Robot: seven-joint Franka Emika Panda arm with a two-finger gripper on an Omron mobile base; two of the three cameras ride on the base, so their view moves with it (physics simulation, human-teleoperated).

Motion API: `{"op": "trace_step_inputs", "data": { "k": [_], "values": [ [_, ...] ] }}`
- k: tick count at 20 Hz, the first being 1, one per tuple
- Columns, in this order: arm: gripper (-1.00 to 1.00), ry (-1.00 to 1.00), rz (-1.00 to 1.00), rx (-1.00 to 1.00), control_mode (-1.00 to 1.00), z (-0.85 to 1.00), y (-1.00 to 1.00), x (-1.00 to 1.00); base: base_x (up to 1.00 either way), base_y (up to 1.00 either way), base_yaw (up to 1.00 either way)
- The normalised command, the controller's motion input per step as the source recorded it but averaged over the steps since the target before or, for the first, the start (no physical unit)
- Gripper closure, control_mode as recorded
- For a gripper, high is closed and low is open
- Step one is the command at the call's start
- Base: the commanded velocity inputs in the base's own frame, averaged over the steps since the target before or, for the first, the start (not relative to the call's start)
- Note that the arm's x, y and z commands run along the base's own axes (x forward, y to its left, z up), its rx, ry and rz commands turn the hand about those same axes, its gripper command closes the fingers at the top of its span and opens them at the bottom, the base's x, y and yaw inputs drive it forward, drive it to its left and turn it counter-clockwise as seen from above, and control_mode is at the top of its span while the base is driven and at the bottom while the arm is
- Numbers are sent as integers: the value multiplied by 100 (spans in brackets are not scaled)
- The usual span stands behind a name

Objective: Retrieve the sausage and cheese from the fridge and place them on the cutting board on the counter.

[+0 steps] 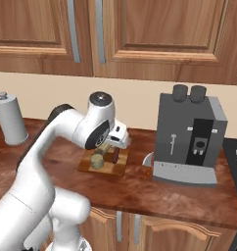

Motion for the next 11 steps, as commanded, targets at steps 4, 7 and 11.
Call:
{"op": "trace_step_inputs", "data": {
  "k": [4,7,11],
  "values": [
    [-100,-6,3,0,-100,34,18,-71,0,0,0],
    [-100,-4,6,0,-100,38,28,-55,0,0,0],
    [-100,-3,5,0,-100,43,31,-57,0,0,0]
  ]
}}
